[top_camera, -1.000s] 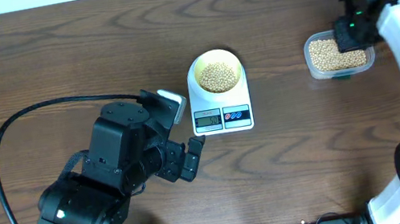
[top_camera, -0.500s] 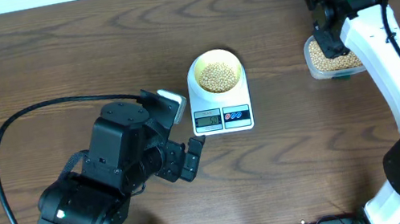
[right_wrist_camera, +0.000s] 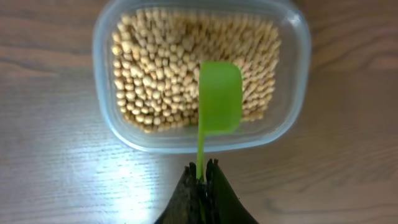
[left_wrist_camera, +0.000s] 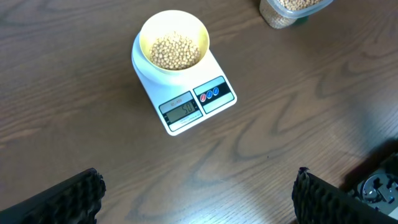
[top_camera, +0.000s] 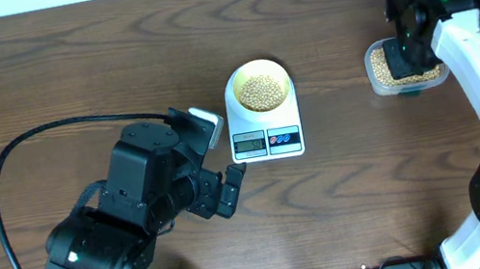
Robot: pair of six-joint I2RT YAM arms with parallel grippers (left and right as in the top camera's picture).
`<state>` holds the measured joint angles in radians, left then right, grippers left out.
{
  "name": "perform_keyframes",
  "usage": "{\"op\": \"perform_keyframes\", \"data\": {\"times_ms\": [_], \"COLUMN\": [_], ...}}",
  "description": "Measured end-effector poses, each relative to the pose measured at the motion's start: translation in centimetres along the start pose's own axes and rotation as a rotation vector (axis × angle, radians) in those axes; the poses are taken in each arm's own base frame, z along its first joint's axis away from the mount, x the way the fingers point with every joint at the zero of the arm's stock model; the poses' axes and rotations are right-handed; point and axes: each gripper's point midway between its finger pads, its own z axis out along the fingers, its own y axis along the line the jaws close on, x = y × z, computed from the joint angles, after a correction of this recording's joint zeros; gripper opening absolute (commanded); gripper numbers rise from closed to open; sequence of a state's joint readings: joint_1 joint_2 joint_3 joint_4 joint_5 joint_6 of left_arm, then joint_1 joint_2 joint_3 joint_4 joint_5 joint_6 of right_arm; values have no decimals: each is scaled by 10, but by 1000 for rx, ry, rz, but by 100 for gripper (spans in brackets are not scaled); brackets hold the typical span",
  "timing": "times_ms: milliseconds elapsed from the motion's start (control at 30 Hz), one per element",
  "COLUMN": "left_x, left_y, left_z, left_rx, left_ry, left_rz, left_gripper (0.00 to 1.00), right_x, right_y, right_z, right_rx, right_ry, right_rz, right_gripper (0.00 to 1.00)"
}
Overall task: Scoop item into bowl and weigh 50g on scale
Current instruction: 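Lower the scoop into the tub and open the right gripper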
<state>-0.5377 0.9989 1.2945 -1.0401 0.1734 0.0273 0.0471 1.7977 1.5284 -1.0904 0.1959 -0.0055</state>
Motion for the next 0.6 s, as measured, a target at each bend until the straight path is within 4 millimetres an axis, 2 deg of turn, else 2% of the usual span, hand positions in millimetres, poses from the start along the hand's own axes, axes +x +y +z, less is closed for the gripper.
{"op": "perform_keyframes", "data": {"times_ms": [100,267,367,500,533,600], "left_x": [0,0,0,0,0,0], "left_y": [0,0,0,0,0,0], "left_z": [0,0,0,0,0,0], "left_rx": [0,0,0,0,0,0], "left_ry": [0,0,0,0,0,0], "left_rz": [0,0,0,0,0,0], "left_gripper": [99,99,99,99,99,99], "right_x": [3,3,-1,6,5,5], "right_y": [5,10,11,6,4,2], "right_z": [16,29,39,50,50,51], "right_rx": [-16,-35,-42,-44,-44,-46], "right_ry": [-4,-22,-57,-46,-47,-47], "right_rz": [26,51,69,92,99,112], "right_gripper": [1,1,1,2,9,40]}}
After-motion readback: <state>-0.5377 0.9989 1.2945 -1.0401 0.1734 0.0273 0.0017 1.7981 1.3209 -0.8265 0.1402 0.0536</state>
